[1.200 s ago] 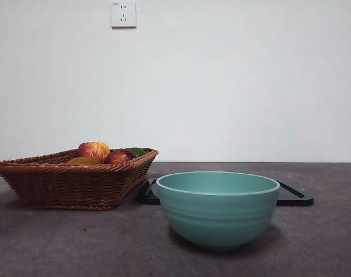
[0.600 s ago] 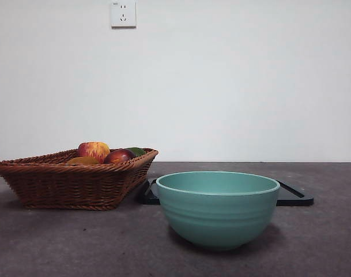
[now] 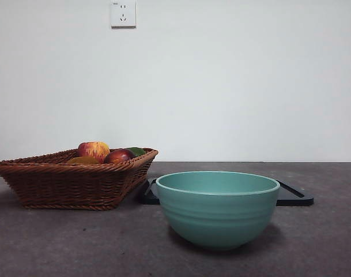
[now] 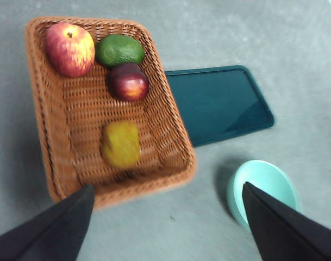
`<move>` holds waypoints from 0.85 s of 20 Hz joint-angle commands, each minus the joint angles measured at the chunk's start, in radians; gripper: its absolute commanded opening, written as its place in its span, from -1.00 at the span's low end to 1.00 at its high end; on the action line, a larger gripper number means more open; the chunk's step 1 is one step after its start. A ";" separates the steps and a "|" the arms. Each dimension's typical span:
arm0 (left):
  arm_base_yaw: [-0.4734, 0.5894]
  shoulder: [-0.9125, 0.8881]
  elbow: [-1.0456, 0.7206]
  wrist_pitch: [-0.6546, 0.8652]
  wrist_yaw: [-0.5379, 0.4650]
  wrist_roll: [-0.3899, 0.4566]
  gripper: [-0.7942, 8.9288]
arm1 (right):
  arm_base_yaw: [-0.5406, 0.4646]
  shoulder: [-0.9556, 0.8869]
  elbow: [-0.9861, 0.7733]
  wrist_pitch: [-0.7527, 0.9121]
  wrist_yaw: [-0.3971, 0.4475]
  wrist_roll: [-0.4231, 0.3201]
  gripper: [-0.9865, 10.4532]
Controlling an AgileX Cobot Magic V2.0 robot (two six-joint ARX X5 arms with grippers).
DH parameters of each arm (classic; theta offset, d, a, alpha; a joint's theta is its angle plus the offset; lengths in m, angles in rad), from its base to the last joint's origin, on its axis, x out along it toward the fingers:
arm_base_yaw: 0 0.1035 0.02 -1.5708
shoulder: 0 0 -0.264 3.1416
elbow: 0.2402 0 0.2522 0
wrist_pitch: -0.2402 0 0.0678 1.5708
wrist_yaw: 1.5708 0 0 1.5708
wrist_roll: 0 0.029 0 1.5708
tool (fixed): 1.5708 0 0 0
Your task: Pick up the wifruite, put it on the bowl, pick up the plate, put it on desk
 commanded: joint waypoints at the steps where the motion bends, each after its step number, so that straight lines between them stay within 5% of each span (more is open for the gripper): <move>1: -0.046 0.082 0.029 0.047 -0.050 0.014 0.05 | 0.002 0.008 0.016 0.005 0.000 0.004 -0.19; 17: -0.244 0.604 0.029 0.348 -0.342 0.015 0.05 | 0.002 0.008 0.016 -0.002 0.000 0.004 -0.19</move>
